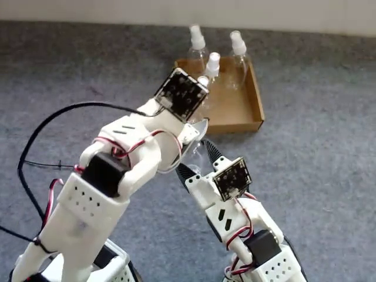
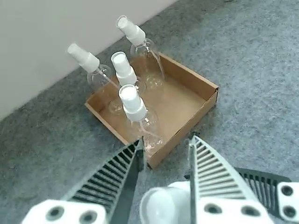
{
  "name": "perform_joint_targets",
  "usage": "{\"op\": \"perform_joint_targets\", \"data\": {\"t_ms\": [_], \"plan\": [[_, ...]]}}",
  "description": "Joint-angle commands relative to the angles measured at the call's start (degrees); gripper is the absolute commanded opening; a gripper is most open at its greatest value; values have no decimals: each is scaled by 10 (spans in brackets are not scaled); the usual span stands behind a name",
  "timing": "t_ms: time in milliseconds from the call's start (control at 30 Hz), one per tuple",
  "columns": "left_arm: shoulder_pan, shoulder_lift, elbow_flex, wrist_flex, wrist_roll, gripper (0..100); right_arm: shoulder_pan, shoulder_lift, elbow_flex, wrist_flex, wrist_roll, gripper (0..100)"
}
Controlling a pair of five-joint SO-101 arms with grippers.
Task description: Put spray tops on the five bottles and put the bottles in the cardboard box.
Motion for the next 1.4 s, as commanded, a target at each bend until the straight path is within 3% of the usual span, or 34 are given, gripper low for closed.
{"op": "perform_joint_targets", "data": {"t_ms": [0, 300, 400, 733, 900, 967, 1100, 1200, 1367], "plan": [[11, 36, -58, -10, -11, 149, -3, -7, -6, 1, -3, 5], [79, 131, -119, -7, -11, 149, -2, -7, -6, 1, -2, 5], [69, 145, -142, -5, -11, 149, 0, -7, -6, 1, -2, 5], [-19, 100, -283, 116, -11, 149, 0, -7, -4, 20, -2, 5], [-101, 87, -330, 178, -11, 149, 4, -7, -9, 45, -2, 5], [-134, 89, -329, 204, -11, 149, 42, -7, -9, 43, -2, 5], [-181, 86, -259, 226, -11, 149, 148, 0, -57, -20, -4, 5], [-182, 74, -171, 226, -11, 149, 189, 7, -84, -65, -4, 5], [-173, -12, 2, 119, -15, 152, 196, 134, -193, -60, -18, 5]]}}
